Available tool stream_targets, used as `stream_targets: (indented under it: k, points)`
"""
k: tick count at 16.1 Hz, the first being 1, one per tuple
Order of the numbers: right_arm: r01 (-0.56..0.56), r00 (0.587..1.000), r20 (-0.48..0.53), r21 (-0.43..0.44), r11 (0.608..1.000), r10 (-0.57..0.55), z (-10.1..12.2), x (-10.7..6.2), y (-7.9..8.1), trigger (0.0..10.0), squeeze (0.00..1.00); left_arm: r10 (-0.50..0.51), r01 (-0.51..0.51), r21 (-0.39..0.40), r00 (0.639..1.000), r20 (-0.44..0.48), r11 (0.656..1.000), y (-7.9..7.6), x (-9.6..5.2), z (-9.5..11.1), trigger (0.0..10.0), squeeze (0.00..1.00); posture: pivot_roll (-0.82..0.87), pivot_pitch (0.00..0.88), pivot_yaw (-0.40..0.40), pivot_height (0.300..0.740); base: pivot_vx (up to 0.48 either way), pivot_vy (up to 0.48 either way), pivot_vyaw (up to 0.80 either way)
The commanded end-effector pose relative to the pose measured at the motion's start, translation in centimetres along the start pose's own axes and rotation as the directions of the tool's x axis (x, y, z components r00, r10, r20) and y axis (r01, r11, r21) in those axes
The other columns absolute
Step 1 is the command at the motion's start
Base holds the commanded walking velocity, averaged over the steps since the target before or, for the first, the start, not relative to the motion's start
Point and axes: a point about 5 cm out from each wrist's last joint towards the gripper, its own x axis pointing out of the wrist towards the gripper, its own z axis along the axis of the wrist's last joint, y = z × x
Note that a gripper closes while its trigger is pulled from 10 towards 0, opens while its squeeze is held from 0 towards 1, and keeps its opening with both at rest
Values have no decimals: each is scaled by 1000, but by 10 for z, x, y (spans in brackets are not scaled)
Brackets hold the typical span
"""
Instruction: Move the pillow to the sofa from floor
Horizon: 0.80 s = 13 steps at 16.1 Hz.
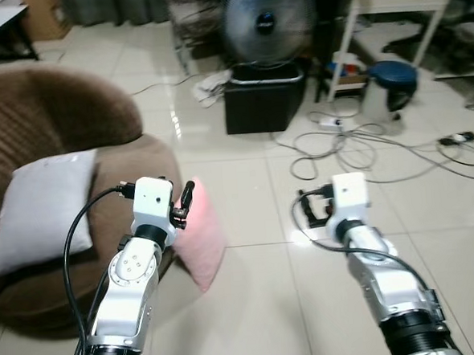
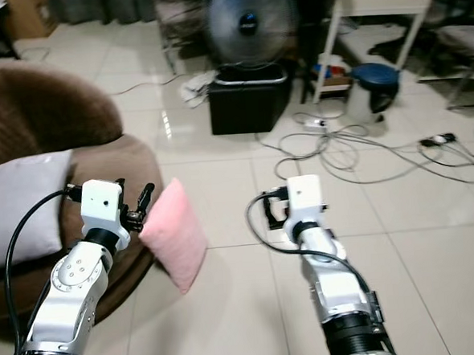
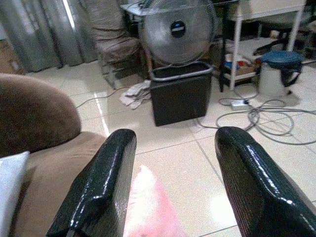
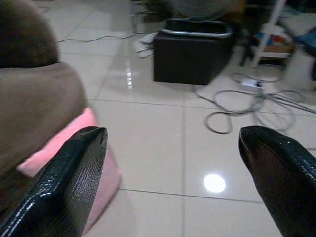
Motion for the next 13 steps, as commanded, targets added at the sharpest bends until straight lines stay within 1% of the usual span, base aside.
stream_targets:
  k: [1,8,13]
  points:
    - [1,1000,24,-8,1000,-1,6,1,-1,10000,0,5,-5,5,1000,12,1000,3,-1,3,10000,0,27,0,8,740,311,0,0]
    - [5,1000,25,-15,1000,-4,7,1,-2,10000,0,7,-7,6,1000,13,1000,3,1,4,10000,0,28,0,9,740,317,0,0]
    - [6,1000,24,-18,1000,-6,7,2,-2,10000,0,8,-8,1,1000,19,1000,4,1,5,10000,0,27,0,9,740,383,0,0]
